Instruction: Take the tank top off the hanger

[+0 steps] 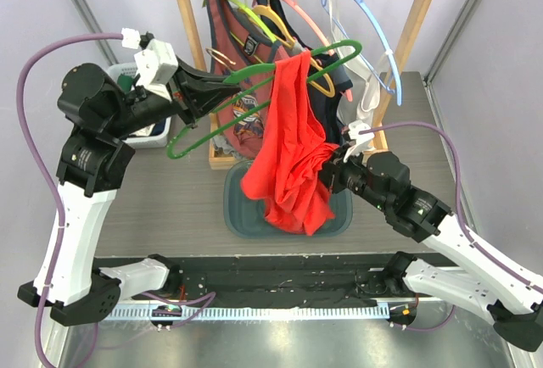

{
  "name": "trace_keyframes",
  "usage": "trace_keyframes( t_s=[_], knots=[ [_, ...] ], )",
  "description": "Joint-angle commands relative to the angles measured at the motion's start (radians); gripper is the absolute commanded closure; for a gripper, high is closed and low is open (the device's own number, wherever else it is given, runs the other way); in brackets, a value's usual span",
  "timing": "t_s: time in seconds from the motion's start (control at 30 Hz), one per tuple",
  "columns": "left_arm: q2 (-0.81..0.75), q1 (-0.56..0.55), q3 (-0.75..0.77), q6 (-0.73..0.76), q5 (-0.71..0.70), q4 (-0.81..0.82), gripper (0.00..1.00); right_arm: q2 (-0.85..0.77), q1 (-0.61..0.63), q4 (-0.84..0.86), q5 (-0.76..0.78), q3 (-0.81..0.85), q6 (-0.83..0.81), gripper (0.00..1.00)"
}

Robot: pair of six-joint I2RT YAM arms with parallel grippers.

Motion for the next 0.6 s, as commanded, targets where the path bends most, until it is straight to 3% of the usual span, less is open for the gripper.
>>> trace_keyframes(
  t_s=[0.0,0.03,0.07,0.13,0.17,0.2,0.37,0.57],
  knots=[
    [-0.018,-0.003,0.029,0.12,-0.039,-0.104,1.0,-0.006,0.003,0.078,0.147,-0.03,-0.029,0.95],
    [-0.017,-0.003,0.024,0.132,-0.036,-0.132,1.0,0.005,0.003,0.066,0.139,-0.035,-0.03,0.87],
    [-0.023,-0.003,0.018,0.157,-0.033,-0.179,1.0,0.014,0.003,0.036,0.121,-0.037,-0.033,0.58],
    [-0.035,-0.003,-0.023,0.168,-0.024,-0.209,1.0,0.031,0.004,0.006,0.095,-0.05,-0.035,0.31],
    [-0.05,-0.003,-0.043,0.171,-0.02,-0.221,1.0,0.034,0.004,-0.029,0.09,-0.053,-0.035,0.07],
    [-0.058,-0.003,-0.058,0.169,-0.012,-0.226,1.0,0.033,0.004,-0.046,0.083,-0.055,-0.035,0.01],
    [-0.067,-0.007,-0.108,0.122,0.043,-0.223,1.0,-0.024,0.004,-0.141,0.061,-0.009,-0.056,0.0],
    [-0.066,-0.032,-0.137,0.048,0.083,-0.181,1.0,-0.1,0.004,-0.14,-0.051,0.204,-0.046,0.0]
  ],
)
